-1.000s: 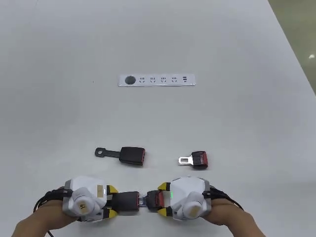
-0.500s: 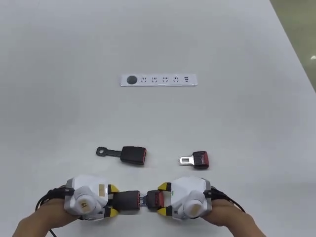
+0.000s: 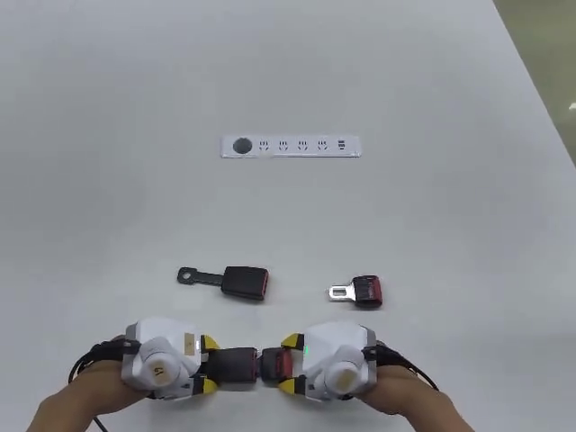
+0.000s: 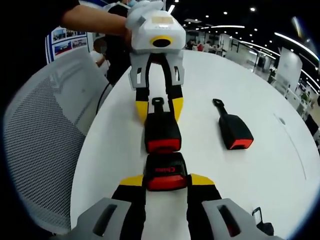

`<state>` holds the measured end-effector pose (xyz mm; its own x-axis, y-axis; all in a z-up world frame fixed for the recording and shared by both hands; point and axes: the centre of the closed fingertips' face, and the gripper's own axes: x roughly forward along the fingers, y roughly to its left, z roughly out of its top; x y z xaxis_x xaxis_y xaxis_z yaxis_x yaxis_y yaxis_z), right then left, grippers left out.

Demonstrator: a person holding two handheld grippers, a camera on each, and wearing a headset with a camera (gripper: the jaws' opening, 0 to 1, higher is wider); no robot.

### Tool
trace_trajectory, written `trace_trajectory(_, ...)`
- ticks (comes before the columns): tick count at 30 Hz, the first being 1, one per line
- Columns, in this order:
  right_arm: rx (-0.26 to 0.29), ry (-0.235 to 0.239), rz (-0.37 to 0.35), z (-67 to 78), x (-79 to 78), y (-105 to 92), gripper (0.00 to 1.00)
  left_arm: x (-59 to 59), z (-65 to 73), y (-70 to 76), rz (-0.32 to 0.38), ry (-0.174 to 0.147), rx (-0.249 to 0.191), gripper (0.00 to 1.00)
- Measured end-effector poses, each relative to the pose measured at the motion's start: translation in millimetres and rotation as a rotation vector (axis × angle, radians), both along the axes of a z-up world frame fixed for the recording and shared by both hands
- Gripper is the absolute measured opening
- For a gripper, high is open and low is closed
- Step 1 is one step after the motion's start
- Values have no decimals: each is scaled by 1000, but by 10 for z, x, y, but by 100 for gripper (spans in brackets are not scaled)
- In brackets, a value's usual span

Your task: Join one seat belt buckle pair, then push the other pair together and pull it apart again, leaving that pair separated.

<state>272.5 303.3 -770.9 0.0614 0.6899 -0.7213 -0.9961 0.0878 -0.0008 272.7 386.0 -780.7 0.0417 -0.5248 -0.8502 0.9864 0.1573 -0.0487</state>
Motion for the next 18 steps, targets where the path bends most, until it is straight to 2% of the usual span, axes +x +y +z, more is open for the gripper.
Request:
trace_trajectory(4, 1, 9, -20, -33, 1, 7, 26, -1, 4, -7, 10, 1, 1, 28)
trace_trajectory(18, -1, 4, -3, -91, -1, 9, 27, -5, 1, -7, -6, -3, -4, 28)
